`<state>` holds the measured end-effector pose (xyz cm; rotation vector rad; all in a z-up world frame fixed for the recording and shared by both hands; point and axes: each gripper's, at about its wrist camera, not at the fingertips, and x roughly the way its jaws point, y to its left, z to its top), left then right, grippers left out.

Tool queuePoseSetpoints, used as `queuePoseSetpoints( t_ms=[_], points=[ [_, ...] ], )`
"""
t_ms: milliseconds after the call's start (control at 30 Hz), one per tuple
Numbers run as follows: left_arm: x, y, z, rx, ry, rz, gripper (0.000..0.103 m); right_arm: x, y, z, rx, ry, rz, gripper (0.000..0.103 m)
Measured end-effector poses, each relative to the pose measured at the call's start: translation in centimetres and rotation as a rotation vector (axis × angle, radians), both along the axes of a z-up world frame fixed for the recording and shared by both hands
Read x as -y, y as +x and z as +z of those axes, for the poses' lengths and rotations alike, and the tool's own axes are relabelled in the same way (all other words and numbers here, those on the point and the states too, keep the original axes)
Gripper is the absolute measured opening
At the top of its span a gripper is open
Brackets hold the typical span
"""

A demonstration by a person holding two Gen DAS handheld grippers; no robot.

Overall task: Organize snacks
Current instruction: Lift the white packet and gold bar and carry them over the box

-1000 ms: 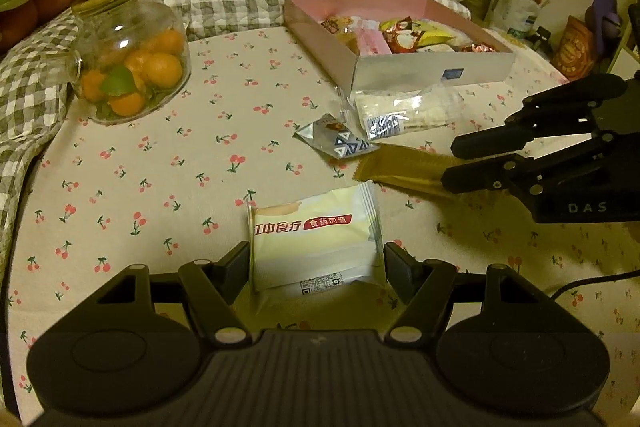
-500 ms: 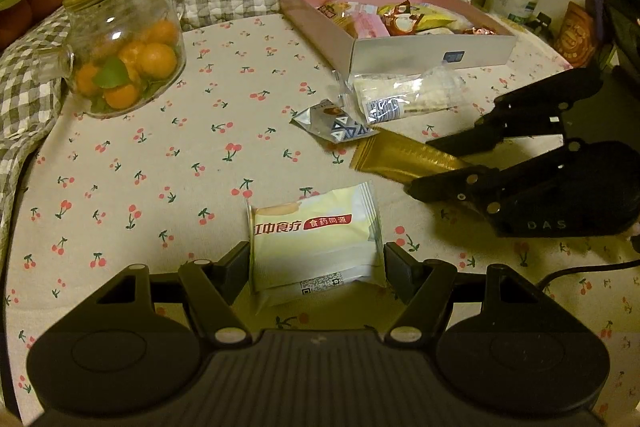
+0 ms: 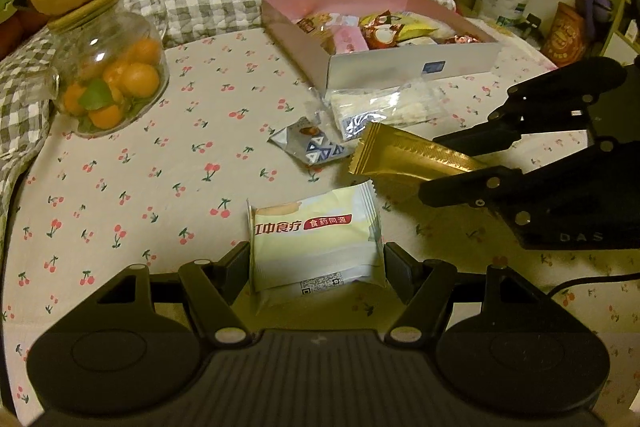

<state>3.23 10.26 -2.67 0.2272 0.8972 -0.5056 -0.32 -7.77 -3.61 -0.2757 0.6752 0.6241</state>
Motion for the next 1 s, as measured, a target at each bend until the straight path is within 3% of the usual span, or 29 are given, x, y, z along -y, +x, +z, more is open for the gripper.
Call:
queuePoseSetpoints(
  t_ms=[333, 1000],
  points=[
    [2.1, 0.4, 1.6, 0.041, -0.019, -0.004, 0.067, 2.3, 0.6, 2.3, 0.034, 0.055, -0.058, 0.027],
    [8.0, 3.5, 2.8, 0.088, -0.036, -0.059, 0.067, 11.7, 5.4, 4.7, 0.046, 0.175, -0.292, 0.027]
  ],
)
